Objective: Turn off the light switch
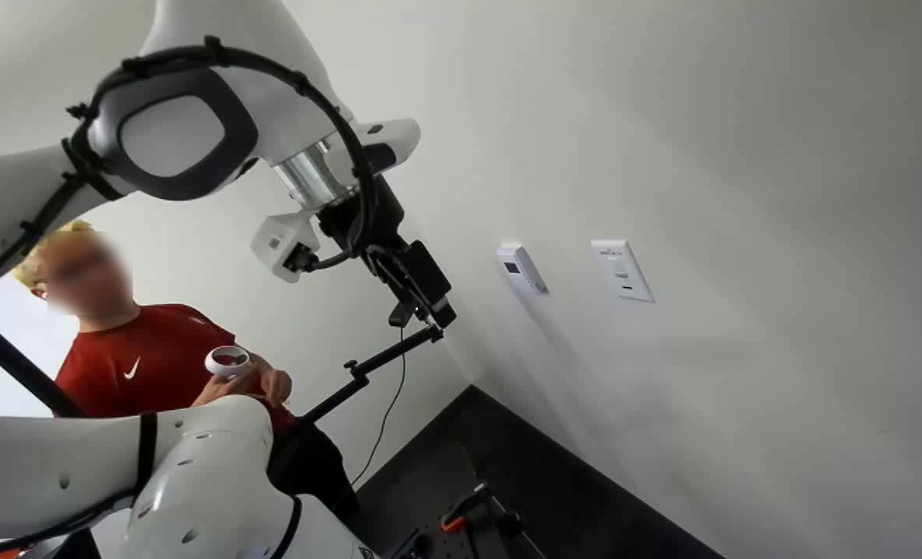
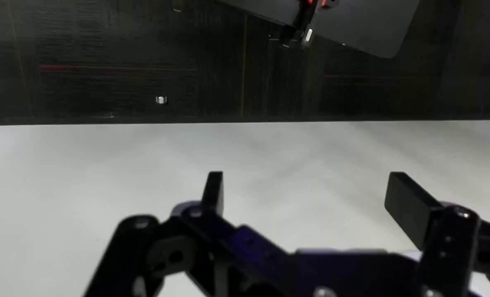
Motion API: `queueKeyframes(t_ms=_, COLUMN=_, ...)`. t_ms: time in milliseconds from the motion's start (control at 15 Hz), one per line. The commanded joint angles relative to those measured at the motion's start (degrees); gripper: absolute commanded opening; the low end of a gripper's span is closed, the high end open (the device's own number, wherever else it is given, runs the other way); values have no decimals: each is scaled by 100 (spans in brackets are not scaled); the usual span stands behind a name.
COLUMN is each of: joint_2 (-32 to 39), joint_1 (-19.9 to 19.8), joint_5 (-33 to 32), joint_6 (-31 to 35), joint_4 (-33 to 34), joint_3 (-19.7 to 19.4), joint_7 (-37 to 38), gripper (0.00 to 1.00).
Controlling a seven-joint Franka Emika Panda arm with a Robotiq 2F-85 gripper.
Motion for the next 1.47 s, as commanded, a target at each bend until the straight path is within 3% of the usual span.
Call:
queueKeyframes(t_ms=0, joint_2=15, joint_1=-71, joint_5=40, joint_6=-14, joint_4=12, joint_3=55, joint_7=-39, gripper=100)
queueKeyframes(t_ms=400, joint_2=15, joint_1=-71, joint_5=40, joint_6=-14, joint_4=12, joint_3=56, joint_7=-39, gripper=100)
queueKeyframes(t_ms=667, joint_2=186, joint_1=47, joint_5=28, joint_6=855, joint_4=-172, joint_3=165, joint_7=-117, gripper=100)
queueKeyframes(t_ms=733, joint_2=292, joint_1=94, joint_5=28, joint_6=1349, joint_4=-285, joint_3=233, joint_7=-104, gripper=100)
queueKeyframes(t_ms=800, joint_2=386, joint_1=125, joint_5=21, joint_6=1776, joint_4=-370, joint_3=290, joint_7=-69, gripper=91)
queueKeyframes(t_ms=867, joint_2=517, joint_1=172, joint_5=34, joint_6=2193, joint_4=-445, joint_3=332, joint_7=-58, gripper=74)
queueKeyframes(t_ms=1133, joint_2=1221, joint_1=322, joint_5=164, joint_6=3775, joint_4=-649, joint_3=565, joint_7=244, gripper=42)
queueKeyframes(t_ms=1400, joint_2=2031, joint_1=385, joint_5=206, joint_6=4957, joint_4=-593, joint_3=894, joint_7=768, gripper=12)
